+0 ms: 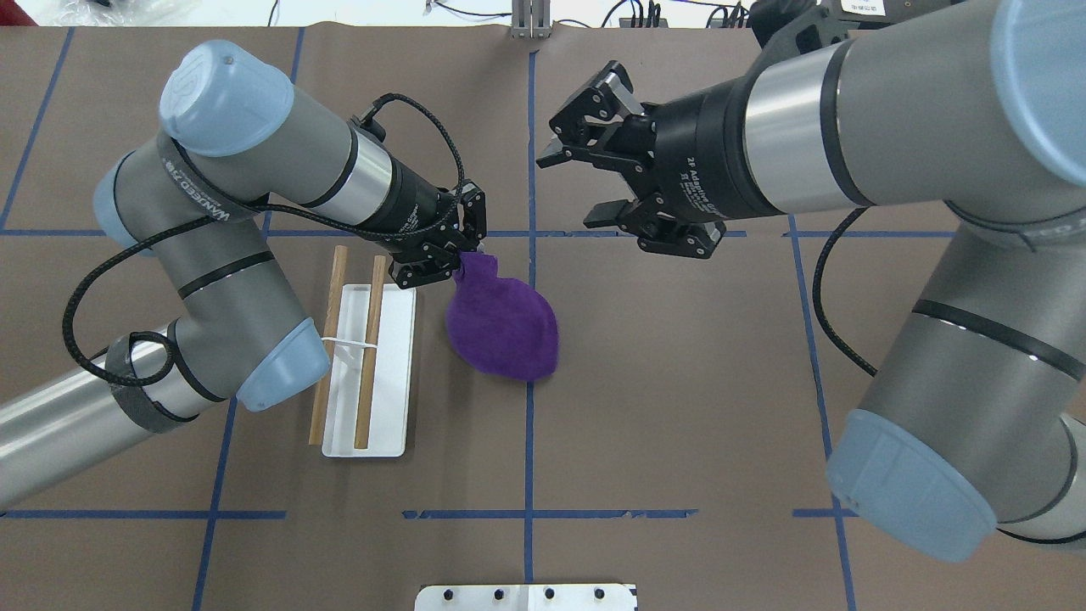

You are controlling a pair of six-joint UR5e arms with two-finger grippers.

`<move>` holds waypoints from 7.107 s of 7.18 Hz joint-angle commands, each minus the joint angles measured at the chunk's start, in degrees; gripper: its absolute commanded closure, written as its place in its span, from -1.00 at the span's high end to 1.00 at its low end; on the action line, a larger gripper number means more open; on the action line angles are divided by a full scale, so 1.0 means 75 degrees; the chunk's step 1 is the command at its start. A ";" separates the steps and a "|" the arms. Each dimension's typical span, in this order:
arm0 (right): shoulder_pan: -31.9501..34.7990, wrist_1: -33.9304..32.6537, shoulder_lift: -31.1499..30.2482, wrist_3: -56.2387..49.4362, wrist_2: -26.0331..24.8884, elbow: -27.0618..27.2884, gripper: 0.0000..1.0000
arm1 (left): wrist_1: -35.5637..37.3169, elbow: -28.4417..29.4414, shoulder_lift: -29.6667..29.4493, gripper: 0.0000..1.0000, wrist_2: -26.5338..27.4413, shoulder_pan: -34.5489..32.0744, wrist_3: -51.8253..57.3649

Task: Hang towel on rack

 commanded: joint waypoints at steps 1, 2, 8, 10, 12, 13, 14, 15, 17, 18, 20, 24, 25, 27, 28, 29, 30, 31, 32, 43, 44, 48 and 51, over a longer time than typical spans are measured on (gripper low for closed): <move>0.0129 -0.0002 -0.0766 -0.0438 -0.0004 0.0250 1.00 | 0.0001 -0.0001 0.0050 -1.00 0.0283 -0.0009 0.0008; 0.0280 0.0010 -0.1314 -0.0753 -0.0015 0.0239 1.00 | 0.0024 -0.0024 0.0050 -1.00 0.0736 -0.0009 -0.0027; 0.0785 -0.0049 -0.2292 -0.2302 -0.0109 -0.0042 1.00 | 0.0071 -0.1942 0.2634 -1.00 0.2053 -0.0020 -0.0005; 0.0973 -0.0049 -0.2327 -0.2617 -0.0086 -0.0217 1.00 | 0.0059 -0.2600 0.3574 -1.00 0.2053 -0.0183 0.0414; 0.1055 -0.0049 -0.2351 -0.2748 -0.0051 -0.0288 1.00 | 0.0024 -0.2778 0.4337 -1.00 0.2053 -0.0500 0.1340; 0.1137 -0.0049 -0.2560 -0.2876 -0.0004 -0.0289 1.00 | 0.0024 -0.2755 0.4362 -1.00 0.2053 -0.0513 0.1355; 0.1207 -0.0049 -0.2689 -0.3237 -0.0004 -0.0289 1.00 | 0.0024 -0.2708 0.4397 -1.00 0.2053 -0.0513 0.1355; 0.1219 -0.0049 -0.2725 -0.3380 -0.0015 -0.0300 1.00 | 0.0012 -0.2673 0.4409 -1.00 0.2053 -0.0501 0.1367; 0.1219 -0.0049 -0.2737 -0.3381 -0.0015 -0.0300 1.00 | 0.0001 -0.2463 0.4398 -1.00 0.2065 -0.0478 0.1379; 0.1219 -0.0049 -0.2738 -0.3381 -0.0027 -0.0312 1.00 | -0.0011 -0.2276 0.4386 -1.00 0.2065 -0.0443 0.1390; 0.1219 -0.0049 -0.2726 -0.3381 -0.0027 -0.0312 1.00 | -0.0011 -0.1890 0.4339 -0.77 0.2065 -0.0384 0.1390; 0.1231 -0.0061 -0.2784 -0.3393 -0.0016 -0.0324 1.00 | -0.0327 -0.1466 0.4374 1.00 0.2370 -0.0243 0.1844; 0.1289 -0.0061 -0.2970 -0.3509 0.0008 -0.0312 1.00 | -0.0328 -0.1524 0.4444 1.00 0.2312 -0.0324 0.2544; 0.1651 -0.0072 -0.3496 -0.4979 0.0078 -0.0370 1.00 | -0.0339 -0.1571 0.4795 1.00 0.2288 -0.0511 0.4207; 0.1897 -0.0061 -0.3975 -0.6065 0.0229 -0.0475 1.00 | -0.0351 -0.1571 0.4923 1.00 0.2044 -0.1000 0.5294; 0.2294 -0.0072 -0.4409 -0.7178 0.0567 -0.0720 1.00 | -0.0351 -0.1548 0.5226 1.00 0.1230 -0.1713 0.6917; 0.3040 -0.0061 -0.4773 -0.8570 0.1417 -0.1175 1.00 | -0.0339 -0.1443 0.5461 1.00 0.0618 -0.2717 0.8674; 0.3813 -0.0061 -0.5032 -1.0034 0.2110 -0.1667 1.00 | -0.0316 -0.1407 0.5847 1.00 0.0171 -0.3435 1.0199; 0.4540 -0.0084 -0.5150 -1.1603 0.2419 -0.2205 1.00 | -0.0246 -0.1221 0.6048 1.00 -0.0181 -0.4150 1.1816; 0.6493 -0.1352 -0.5491 -1.5711 0.3289 -0.3277 1.00 | 0.4032 -0.1138 0.6155 1.00 -0.1392 -0.6149 1.6144; 0.6481 -0.1292 -0.5549 -1.5709 0.3289 -0.3289 1.00 | 0.4020 -0.1138 0.6155 1.00 -0.1392 -0.6149 1.6156; 0.6481 -0.1279 -0.5562 -1.5744 0.3324 -0.3277 1.00 | 0.3973 -0.1463 0.6155 1.00 -0.1404 -0.6161 1.6121; 0.6481 -0.1279 -0.5888 -1.5698 0.3301 -0.2764 1.00 | 0.3497 -0.1138 0.6062 1.00 -0.1765 -0.6138 1.6098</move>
